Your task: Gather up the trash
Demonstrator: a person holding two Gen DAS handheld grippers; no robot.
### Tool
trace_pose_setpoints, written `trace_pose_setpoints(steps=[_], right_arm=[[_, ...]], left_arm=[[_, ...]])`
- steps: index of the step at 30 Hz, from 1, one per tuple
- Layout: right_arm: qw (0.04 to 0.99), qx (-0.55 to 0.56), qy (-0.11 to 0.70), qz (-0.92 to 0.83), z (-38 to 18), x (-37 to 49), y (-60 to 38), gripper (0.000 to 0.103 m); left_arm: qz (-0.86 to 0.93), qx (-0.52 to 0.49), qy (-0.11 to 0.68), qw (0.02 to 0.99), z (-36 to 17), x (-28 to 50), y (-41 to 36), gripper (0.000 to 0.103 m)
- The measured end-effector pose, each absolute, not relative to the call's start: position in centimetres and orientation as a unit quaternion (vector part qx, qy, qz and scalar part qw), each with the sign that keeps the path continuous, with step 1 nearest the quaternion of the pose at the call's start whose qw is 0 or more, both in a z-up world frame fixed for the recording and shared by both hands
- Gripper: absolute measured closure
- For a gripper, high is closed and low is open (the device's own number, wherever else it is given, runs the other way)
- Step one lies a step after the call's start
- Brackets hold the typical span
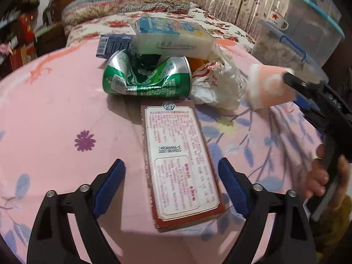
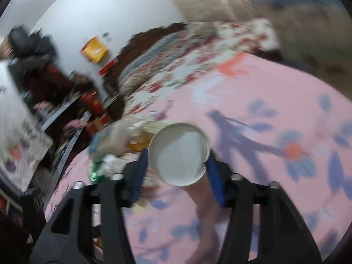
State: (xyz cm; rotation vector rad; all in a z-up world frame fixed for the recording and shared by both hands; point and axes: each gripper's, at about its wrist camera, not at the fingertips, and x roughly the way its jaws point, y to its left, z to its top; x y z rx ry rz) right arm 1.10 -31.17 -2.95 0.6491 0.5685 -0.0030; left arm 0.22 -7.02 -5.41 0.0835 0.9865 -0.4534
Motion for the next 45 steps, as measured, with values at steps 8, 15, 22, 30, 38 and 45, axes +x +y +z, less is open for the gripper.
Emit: trace_pose_setpoints(steps=[8,15,22,30,38,45], right_arm=[[0.916,0.332,0.204,-0.096,-1.9,-2.9,-33.9,0.025],[0.952,0.205,0.225,0.022,1.3,0.5,-26.0,0.022],[0.921,0.126,0.358,0.081,-1.9,8.3,-19.1,0.021],[0.916,0.119,0.371,0.096,-3.3,5.9,-19.4,0.065],[0.906,0.157,0.383,0.087,-4.1,4.4,-20.9,0.056],[0.906,0.164,0.380,0.087,-4.1,4.8,-21.3,0.047]], left_arm=[[-0.229,0.027,0.456,0.859,-5.5,-0.4,-5.3,0.044],[-0.220,0.016,0.459,0.861,-5.1,-1.1,-3.4,0.046],[-0.170,0.016,0.452,0.875,-4.9,-0.9,-1.2,0.033],[-0.150,0.033,0.435,0.887,-5.4,-0.5,-1.3,0.036],[-0.161,0.026,0.433,0.886,-5.4,-0.2,-1.1,0.028],[-0.169,0.029,0.434,0.885,-5.5,-0.4,-1.4,0.022]])
